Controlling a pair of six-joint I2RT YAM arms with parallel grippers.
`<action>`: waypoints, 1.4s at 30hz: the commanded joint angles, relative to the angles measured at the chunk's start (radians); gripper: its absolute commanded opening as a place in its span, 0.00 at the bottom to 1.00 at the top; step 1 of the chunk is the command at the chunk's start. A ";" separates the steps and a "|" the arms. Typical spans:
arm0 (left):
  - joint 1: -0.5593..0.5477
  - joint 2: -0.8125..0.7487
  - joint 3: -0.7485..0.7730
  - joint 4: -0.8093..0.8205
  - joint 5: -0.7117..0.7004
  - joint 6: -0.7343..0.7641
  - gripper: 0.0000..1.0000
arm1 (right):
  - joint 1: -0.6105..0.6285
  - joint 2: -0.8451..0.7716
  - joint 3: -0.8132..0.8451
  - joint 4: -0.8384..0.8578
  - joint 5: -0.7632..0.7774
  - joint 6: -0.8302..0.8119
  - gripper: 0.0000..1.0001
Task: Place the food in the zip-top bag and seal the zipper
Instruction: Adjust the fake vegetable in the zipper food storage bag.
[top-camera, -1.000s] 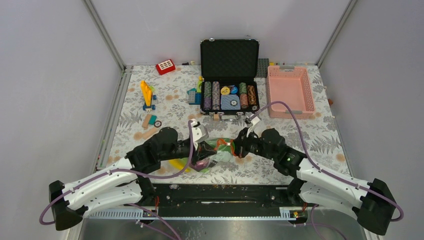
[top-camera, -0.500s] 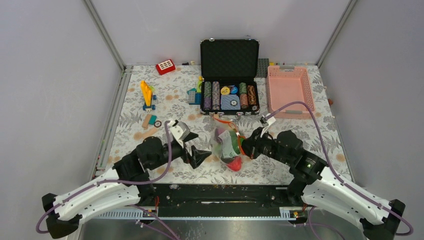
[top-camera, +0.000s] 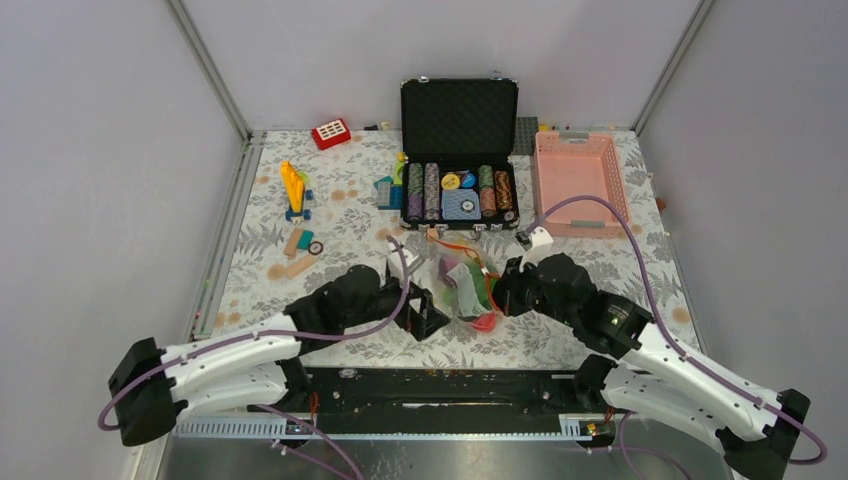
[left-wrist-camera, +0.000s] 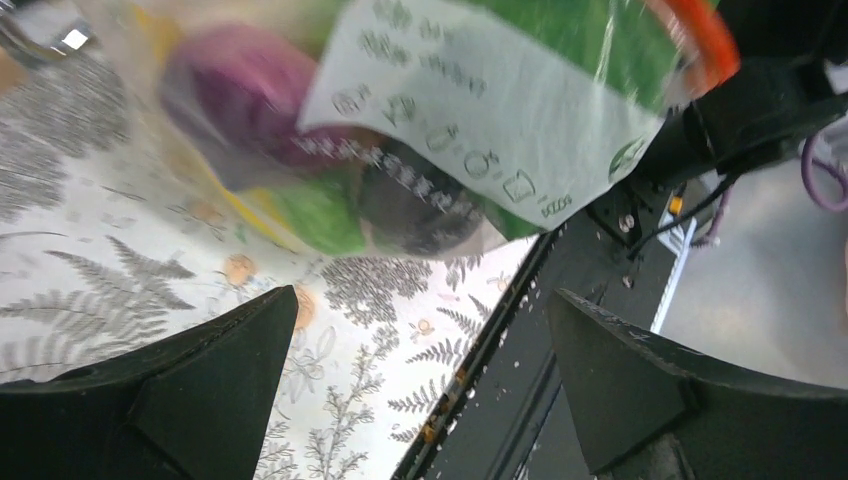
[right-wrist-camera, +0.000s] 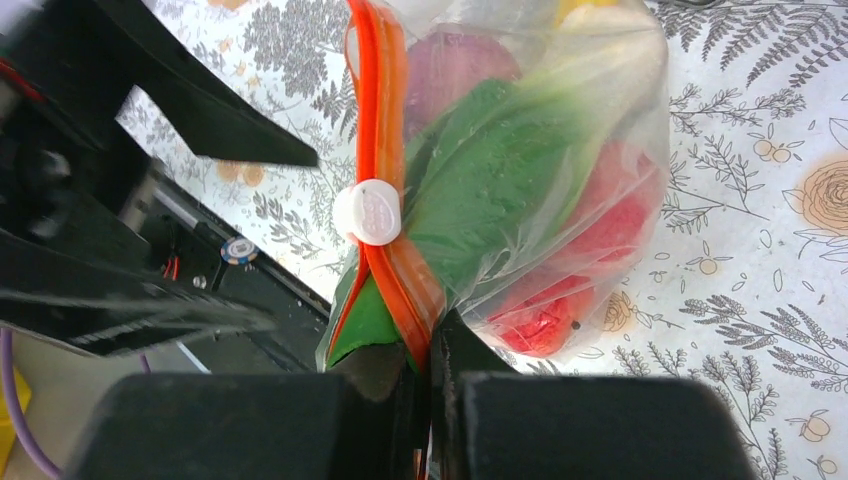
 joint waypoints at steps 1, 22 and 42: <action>0.001 0.140 0.055 0.163 0.174 -0.027 0.99 | 0.000 -0.036 -0.018 0.137 0.084 0.069 0.00; -0.032 0.401 0.227 0.252 0.159 0.052 0.00 | 0.000 0.080 -0.047 0.171 0.119 0.340 0.00; -0.034 0.270 0.175 0.289 0.293 0.094 0.00 | 0.044 0.333 0.002 0.256 0.220 0.114 0.05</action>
